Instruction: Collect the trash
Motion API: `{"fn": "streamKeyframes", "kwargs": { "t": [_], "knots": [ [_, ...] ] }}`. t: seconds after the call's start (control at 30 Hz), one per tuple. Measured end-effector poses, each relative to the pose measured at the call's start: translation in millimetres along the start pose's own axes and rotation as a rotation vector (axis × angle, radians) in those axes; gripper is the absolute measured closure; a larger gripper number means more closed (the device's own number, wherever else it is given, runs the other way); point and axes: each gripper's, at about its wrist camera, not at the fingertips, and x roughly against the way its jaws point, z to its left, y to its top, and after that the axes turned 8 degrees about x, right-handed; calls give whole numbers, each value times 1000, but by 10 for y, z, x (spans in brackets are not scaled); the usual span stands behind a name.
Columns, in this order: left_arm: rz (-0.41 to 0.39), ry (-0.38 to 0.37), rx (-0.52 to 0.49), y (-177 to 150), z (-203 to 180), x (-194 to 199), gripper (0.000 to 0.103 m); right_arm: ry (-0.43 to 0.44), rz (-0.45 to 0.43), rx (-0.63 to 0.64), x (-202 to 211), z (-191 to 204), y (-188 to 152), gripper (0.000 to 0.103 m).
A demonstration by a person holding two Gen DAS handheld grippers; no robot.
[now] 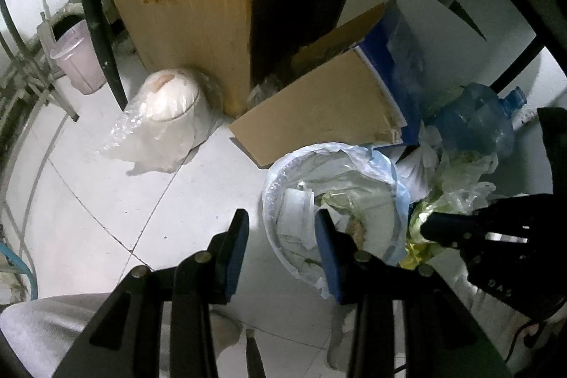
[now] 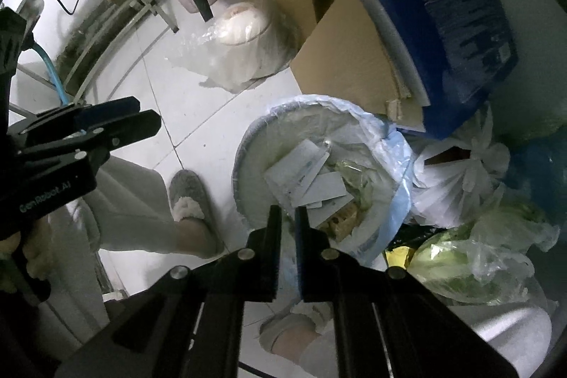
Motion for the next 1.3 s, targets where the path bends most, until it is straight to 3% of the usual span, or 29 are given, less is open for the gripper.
{"fn": "streamKeyframes", "kwargs": {
  "t": [0.23, 1.07, 1.3],
  "knots": [
    [-45, -3, -13, -75, -131, 264, 60, -11, -56, -4, 359, 9, -142, 97],
    [-220, -42, -112, -263, -778, 1375, 57, -96, -285, -6, 1775, 150, -602, 97],
    [-288, -92, -108, -245, -854, 1810, 50, -132, -348, 5, 2220, 213, -709, 97]
  ]
}}
